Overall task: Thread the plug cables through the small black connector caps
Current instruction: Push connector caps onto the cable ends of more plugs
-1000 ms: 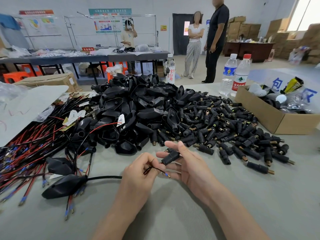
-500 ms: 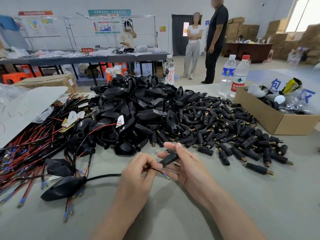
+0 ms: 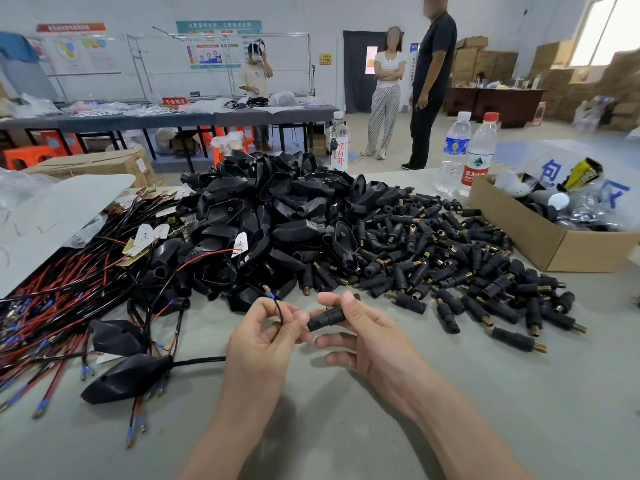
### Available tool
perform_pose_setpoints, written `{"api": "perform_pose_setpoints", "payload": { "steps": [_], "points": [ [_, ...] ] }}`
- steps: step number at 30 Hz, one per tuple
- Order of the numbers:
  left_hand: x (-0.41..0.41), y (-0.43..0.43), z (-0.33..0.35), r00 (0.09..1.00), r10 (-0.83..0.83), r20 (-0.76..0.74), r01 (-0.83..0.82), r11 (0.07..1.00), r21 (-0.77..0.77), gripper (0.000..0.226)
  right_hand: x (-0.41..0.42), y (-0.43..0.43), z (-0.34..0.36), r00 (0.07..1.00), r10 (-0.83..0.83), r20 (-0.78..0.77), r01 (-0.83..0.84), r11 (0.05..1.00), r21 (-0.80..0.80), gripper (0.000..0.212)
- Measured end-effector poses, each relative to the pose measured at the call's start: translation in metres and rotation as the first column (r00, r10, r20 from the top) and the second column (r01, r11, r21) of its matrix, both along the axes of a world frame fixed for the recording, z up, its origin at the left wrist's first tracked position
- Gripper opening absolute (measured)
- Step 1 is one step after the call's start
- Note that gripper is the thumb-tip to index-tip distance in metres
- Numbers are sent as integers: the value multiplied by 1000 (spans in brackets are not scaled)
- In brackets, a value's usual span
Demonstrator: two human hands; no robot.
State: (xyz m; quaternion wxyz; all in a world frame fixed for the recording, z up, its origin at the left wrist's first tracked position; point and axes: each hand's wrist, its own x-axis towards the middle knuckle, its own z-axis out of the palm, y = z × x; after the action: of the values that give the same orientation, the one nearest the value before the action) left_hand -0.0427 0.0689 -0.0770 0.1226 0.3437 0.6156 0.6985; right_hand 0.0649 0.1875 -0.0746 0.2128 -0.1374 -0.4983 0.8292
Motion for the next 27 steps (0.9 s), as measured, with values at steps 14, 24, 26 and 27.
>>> {"api": "perform_pose_setpoints", "payload": {
  "steps": [14,24,26,27],
  "points": [
    [-6,11,-15,902,-65,428,41,997,67,30,-12,-14,-8,996,26,87,-36,993,108,40],
    [-17,6,-14,972,35,234,-55,995,79,33,-12,-14,-6,982,-113,149,63,949,309,34],
    [-21,3,-10,976,57,210,-77,993,90,34,-11,-12,-5,981,-155,119,120,958,259,35],
    [-22,1,-9,976,49,210,-70,993,95,33,-11,-10,-5,979,-174,105,148,964,219,35]
  ]
}}
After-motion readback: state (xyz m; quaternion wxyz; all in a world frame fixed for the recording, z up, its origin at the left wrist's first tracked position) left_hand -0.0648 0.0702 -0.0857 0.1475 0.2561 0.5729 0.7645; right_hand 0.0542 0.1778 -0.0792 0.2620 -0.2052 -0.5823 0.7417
